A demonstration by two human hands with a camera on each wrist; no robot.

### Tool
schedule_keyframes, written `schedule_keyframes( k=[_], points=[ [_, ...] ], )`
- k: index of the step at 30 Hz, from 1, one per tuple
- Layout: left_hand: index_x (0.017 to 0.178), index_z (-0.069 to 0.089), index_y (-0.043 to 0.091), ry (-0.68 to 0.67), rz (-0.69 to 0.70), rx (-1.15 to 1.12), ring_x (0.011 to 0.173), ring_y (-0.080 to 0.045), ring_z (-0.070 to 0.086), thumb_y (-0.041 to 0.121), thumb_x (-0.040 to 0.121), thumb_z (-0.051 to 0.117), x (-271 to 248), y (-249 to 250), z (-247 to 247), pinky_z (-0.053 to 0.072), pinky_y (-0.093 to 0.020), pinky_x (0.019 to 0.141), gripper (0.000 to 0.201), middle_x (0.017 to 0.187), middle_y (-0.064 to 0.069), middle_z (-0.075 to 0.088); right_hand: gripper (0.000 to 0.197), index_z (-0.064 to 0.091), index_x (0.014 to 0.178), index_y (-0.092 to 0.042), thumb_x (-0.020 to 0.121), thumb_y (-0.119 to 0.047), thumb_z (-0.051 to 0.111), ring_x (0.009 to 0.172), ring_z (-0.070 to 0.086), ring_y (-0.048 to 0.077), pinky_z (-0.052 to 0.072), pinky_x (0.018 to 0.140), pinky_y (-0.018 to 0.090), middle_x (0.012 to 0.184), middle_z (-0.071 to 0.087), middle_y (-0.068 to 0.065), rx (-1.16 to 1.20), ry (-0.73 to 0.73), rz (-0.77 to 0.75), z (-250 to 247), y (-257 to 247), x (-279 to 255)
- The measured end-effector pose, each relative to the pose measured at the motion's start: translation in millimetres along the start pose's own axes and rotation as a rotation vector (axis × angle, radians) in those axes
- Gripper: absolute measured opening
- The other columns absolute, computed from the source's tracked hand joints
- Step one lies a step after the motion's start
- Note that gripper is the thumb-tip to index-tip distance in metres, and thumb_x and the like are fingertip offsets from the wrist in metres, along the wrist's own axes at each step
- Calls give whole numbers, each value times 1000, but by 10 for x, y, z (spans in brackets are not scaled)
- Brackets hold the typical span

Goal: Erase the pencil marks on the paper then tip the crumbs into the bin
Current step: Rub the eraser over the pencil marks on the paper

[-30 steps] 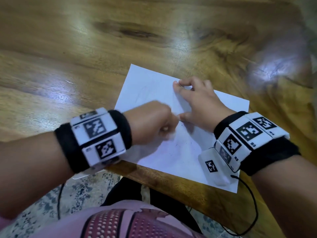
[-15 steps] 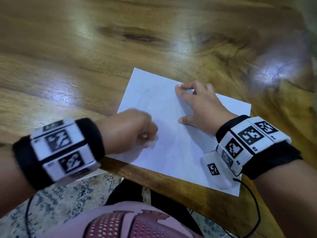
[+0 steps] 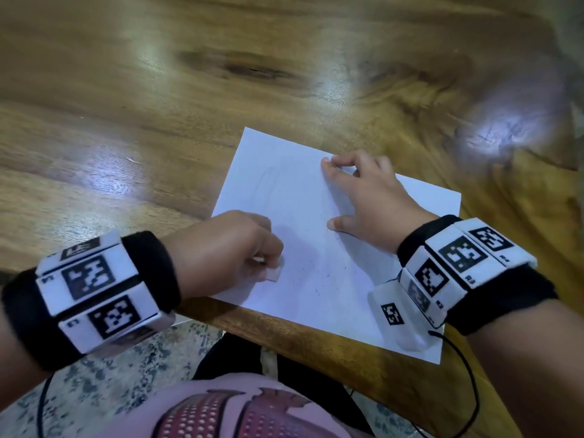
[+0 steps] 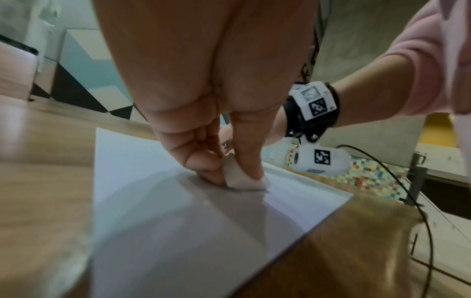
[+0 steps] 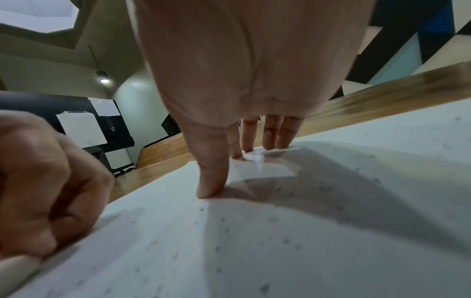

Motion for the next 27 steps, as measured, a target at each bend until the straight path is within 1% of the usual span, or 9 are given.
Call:
schedule_keyframes(
  k=[2,5,9,11,14,16,20,23,27],
  points=[
    [76,66,20,-18,-40,-17,69,0,51,13,77,65,7,-34,4,39,-20,66,7,78,12,51,81,18,147,-23,80,-27,65,127,19,17,25,107,28,145,19,-7,-10,-1,11,-4,-30,-5],
    [82,65,22,-48,-84,-9,68,5,48,14,76,66,29,-49,-5,33,-7,63,9,81,13,52,74,27,140,-17,76,-32,62,125,21,17,23,104,27,144,22,-6,-33,64,14,2,-147,29],
    [76,67,24,-57,-152,-190,63,-4,53,23,70,74,58,-61,-165,40,-15,59,10,73,6,64,86,21,142,-28,71,-50,64,121,21,19,21,101,31,145,20,-10,-75,83,-31,55,-295,102],
    [74,66,23,88,-176,-272,60,-5,51,16,70,74,155,-138,-372,40,-16,57,11,69,-2,65,89,14,145,-34,73,-54,61,121,19,20,20,101,32,147,16,-12,-107,62,-30,64,-304,122],
    [85,68,15,348,-217,-141,55,-9,46,12,73,71,401,-239,-709,36,-19,56,13,70,-5,60,89,11,146,-35,75,-56,60,122,19,21,21,100,33,147,15,-12,-131,50,-23,59,-287,133],
    [91,68,11,391,-230,-63,57,-14,46,15,73,70,588,-229,-813,34,-19,54,18,69,-3,58,90,11,146,-35,74,-57,61,122,20,22,22,100,33,147,17,-12,-129,45,-20,58,-288,137],
    [87,68,12,368,-276,8,52,-6,45,11,74,68,798,-130,-844,34,-18,50,13,58,8,51,92,14,146,-31,73,-56,65,125,20,22,22,101,35,147,19,-12,-105,57,-8,56,-286,128],
    [86,68,12,409,-284,33,60,-18,49,10,75,67,769,-132,-805,44,-26,62,12,62,1,52,92,17,146,-29,73,-54,66,126,20,22,22,102,35,147,21,-12,-82,69,-1,55,-289,125],
    [81,68,14,172,-297,10,61,-15,51,8,73,69,631,-179,-678,39,-23,63,10,60,6,55,92,16,146,-29,73,-56,65,127,19,22,21,103,35,148,19,-13,-92,65,-8,66,-279,124]
  ],
)
Point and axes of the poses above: each hand's wrist, its own x-axis towards the middle knuckle, its own z-axis out of the palm, y = z × x, the point moved 3 cm from there along x, towards the middle knuckle
